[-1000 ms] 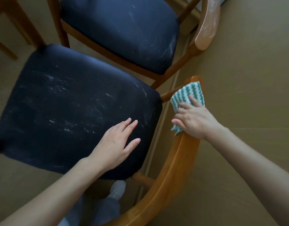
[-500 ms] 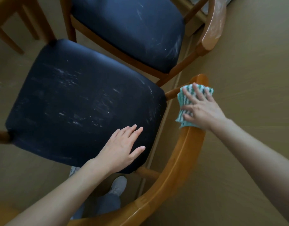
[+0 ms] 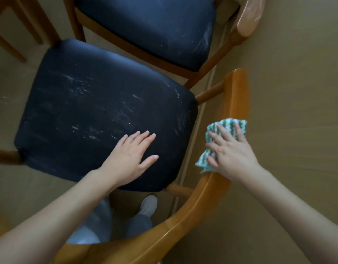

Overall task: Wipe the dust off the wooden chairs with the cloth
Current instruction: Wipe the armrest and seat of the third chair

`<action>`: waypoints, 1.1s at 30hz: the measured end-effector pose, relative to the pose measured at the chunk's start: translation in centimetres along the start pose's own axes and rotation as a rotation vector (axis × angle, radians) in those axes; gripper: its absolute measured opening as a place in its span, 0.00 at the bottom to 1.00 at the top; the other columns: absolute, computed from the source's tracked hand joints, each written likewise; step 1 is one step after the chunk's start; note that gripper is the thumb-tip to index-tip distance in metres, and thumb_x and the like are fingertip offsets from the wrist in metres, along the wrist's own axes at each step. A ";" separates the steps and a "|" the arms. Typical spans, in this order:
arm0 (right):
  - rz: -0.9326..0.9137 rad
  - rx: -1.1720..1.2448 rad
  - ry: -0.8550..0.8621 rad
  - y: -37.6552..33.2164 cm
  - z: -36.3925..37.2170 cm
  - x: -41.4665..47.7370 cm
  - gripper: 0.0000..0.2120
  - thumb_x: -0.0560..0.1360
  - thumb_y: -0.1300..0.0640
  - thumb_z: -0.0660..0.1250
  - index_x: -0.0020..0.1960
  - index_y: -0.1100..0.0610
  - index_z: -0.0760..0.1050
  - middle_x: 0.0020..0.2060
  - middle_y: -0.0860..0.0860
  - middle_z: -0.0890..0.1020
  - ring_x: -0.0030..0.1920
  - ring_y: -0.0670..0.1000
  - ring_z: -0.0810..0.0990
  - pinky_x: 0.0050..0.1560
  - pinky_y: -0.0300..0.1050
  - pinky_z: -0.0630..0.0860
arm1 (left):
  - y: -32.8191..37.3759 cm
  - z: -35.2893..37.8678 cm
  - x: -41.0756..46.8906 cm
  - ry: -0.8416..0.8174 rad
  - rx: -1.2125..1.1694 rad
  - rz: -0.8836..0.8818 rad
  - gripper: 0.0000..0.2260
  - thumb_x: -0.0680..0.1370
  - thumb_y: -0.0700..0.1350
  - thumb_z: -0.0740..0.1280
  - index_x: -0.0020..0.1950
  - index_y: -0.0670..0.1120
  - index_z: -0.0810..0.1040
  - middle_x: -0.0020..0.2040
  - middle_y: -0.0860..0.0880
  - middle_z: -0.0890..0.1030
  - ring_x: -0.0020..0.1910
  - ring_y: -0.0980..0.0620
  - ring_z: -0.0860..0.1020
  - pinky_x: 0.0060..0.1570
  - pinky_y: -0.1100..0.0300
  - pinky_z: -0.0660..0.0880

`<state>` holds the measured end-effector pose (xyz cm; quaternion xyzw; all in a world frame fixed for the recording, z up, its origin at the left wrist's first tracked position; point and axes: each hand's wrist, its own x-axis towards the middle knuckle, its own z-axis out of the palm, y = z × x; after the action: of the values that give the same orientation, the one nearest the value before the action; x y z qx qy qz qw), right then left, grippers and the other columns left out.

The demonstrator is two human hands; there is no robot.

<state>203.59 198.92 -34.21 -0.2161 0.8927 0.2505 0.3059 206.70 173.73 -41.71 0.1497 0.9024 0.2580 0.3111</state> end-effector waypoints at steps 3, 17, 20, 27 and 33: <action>-0.079 0.156 0.033 -4.3 2.0 -4.8 0.23 0.75 0.41 0.51 0.57 0.48 0.80 0.61 0.52 0.79 0.68 0.56 0.71 0.70 0.59 0.47 | 0.3 0.1 0.2 0.018 -0.016 0.005 0.27 0.80 0.59 0.50 0.77 0.53 0.47 0.78 0.53 0.50 0.76 0.54 0.46 0.73 0.57 0.43; -0.189 0.157 0.151 0.3 4.2 -3.1 0.28 0.80 0.39 0.40 0.58 0.46 0.77 0.64 0.49 0.77 0.71 0.54 0.66 0.70 0.60 0.51 | 2.4 2.1 1.0 -0.032 0.008 0.064 0.31 0.77 0.66 0.43 0.77 0.55 0.46 0.78 0.56 0.49 0.76 0.55 0.42 0.71 0.60 0.38; -0.129 0.141 0.174 5.3 2.7 1.0 0.30 0.78 0.36 0.38 0.67 0.45 0.70 0.74 0.48 0.63 0.75 0.52 0.48 0.73 0.58 0.42 | 3.2 2.0 1.9 -0.040 0.016 0.065 0.29 0.79 0.64 0.45 0.77 0.55 0.45 0.77 0.57 0.47 0.76 0.56 0.41 0.70 0.60 0.37; 0.008 0.206 0.270 11.6 -1.8 9.7 0.23 0.80 0.41 0.47 0.73 0.46 0.62 0.77 0.46 0.49 0.76 0.50 0.40 0.74 0.56 0.41 | 6.0 0.9 6.0 -0.028 0.057 0.123 0.32 0.76 0.67 0.42 0.77 0.55 0.45 0.77 0.57 0.47 0.76 0.55 0.41 0.71 0.60 0.37; 0.220 0.862 0.413 12.6 -1.5 12.4 0.23 0.80 0.46 0.55 0.75 0.44 0.57 0.76 0.45 0.52 0.75 0.50 0.48 0.72 0.56 0.54 | 7.7 -1.5 8.7 0.090 -0.030 0.137 0.28 0.80 0.57 0.53 0.77 0.53 0.48 0.78 0.54 0.51 0.76 0.55 0.46 0.75 0.55 0.45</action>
<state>187.23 204.97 -37.30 -0.0194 0.9747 -0.1593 0.1557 199.96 183.24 -40.64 0.1947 0.8992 0.2986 0.2538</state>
